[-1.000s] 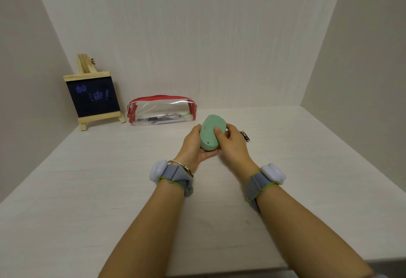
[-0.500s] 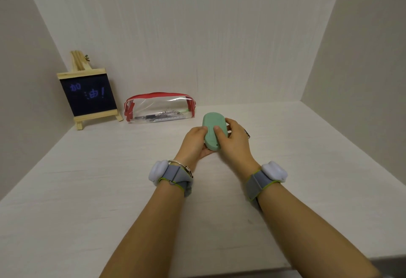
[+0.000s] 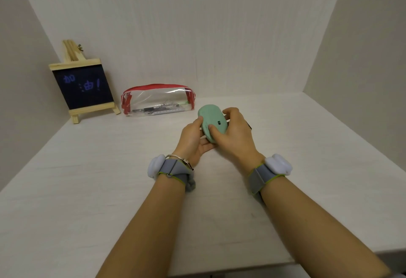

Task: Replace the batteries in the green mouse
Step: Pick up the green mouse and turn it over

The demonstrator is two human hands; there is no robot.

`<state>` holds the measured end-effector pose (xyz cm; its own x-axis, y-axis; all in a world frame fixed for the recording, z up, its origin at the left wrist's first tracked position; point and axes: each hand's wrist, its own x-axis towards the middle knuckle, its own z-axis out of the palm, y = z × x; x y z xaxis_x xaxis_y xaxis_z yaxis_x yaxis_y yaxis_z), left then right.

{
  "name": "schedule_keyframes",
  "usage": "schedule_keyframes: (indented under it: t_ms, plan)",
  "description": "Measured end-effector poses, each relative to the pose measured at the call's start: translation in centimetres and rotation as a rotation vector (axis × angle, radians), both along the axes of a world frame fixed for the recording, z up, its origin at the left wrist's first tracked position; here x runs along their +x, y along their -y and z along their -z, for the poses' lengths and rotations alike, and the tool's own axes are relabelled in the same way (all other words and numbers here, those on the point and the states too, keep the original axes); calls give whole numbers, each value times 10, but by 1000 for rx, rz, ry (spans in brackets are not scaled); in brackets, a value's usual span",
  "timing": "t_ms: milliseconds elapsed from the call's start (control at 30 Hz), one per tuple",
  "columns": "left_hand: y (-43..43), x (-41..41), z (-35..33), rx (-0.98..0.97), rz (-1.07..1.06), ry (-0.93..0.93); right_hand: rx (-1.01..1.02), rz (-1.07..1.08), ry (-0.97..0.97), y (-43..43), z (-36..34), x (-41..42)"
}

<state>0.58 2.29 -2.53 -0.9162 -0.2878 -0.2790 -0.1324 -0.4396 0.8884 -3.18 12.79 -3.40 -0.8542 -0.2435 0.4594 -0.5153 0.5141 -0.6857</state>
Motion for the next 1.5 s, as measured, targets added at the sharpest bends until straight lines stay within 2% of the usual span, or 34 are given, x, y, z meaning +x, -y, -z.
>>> schedule_keyframes:
  t_ms: [167,700,1500]
  plan:
    - [0,-2,-1,29,-11,-44,118,8,-82,0,-1,-1]
    - [1,-2,3,-9,-47,-138,238,90,-131,5,-11,7]
    - [-1,-3,7,-138,-72,-152,180,100,-87,1,-10,8]
